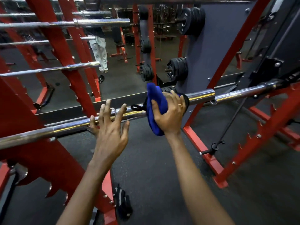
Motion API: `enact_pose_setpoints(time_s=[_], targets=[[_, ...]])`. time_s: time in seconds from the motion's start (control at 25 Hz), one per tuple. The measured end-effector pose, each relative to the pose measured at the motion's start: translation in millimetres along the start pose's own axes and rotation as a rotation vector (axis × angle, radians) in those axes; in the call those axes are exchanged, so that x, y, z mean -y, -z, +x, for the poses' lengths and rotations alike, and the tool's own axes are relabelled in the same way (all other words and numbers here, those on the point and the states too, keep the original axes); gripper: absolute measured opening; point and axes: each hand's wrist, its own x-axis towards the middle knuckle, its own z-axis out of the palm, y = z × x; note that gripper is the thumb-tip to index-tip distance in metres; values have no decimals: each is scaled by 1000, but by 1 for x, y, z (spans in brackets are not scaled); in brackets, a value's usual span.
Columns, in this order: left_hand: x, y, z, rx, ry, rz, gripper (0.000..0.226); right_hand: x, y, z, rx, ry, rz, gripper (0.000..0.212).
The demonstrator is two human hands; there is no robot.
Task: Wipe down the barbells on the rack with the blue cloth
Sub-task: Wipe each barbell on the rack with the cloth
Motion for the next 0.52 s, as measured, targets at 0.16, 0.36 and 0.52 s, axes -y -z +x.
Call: enact_pose_setpoints(time_s=[0.16, 0.36, 0.52], targets=[[-6, 5, 12, -16, -108, 56, 55, 7, -1, 8, -53, 40, -70, 34], [-7, 17, 39, 80, -171, 127, 51, -42, 27, 39, 178, 280, -88, 37], [-17, 14, 34, 97, -123, 152, 51, -42, 17, 23, -120, 20, -73, 33]])
